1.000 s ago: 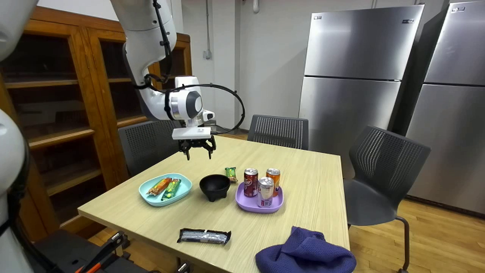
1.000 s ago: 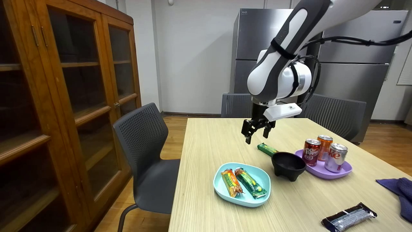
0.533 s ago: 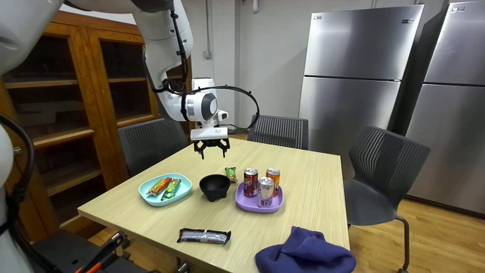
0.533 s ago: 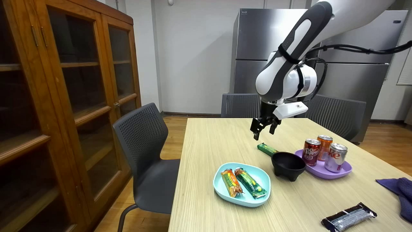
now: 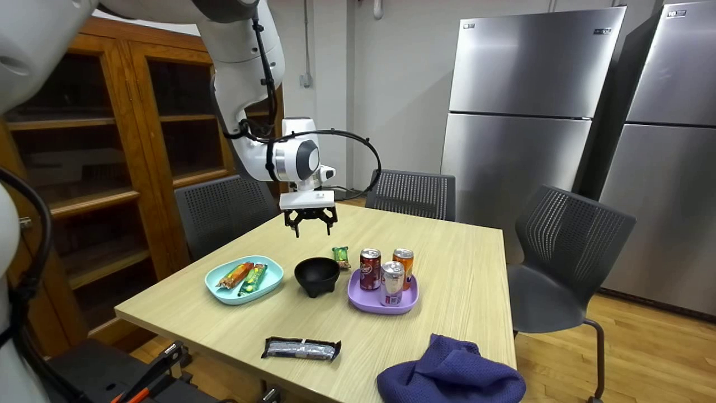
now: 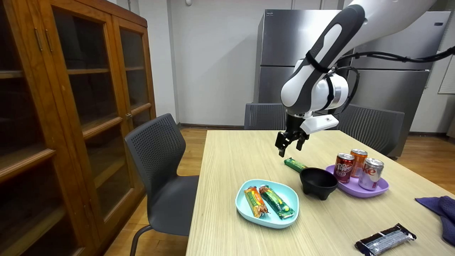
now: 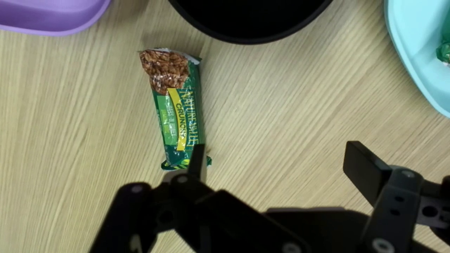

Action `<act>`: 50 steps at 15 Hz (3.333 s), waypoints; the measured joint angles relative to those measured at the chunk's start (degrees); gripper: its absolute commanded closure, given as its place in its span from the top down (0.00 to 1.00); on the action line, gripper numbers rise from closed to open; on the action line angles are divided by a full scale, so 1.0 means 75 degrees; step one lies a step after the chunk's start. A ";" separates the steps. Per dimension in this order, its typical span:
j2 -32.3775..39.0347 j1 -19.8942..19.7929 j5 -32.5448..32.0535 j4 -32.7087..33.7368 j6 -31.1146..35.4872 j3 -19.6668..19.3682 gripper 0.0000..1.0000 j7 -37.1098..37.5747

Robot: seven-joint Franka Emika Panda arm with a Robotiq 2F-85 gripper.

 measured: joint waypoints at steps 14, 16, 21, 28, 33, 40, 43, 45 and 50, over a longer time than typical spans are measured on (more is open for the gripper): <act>0.1095 -0.0566 0.0012 0.1156 0.0014 0.0001 1.00 -0.0223; 0.1391 -0.0578 0.0014 0.1525 0.0012 0.0008 1.00 -0.0276; 0.2112 -0.0578 0.0017 0.2394 -0.0025 0.0086 1.00 -0.0299; 0.2614 -0.0578 0.0017 0.3066 -0.0107 0.0106 1.00 -0.0300; 0.2640 -0.0579 0.0017 0.3087 -0.0126 0.0105 1.00 -0.0300; 0.2694 -0.0589 0.0017 0.3087 -0.0205 0.0101 0.75 -0.0300; 0.2705 -0.0600 0.0017 0.3087 -0.0207 0.0101 0.58 -0.0300; 0.2704 -0.0606 0.0017 0.3087 -0.0207 0.0100 0.42 -0.0300; 0.2661 -0.0606 0.0017 0.3086 -0.0187 0.0097 0.17 -0.0300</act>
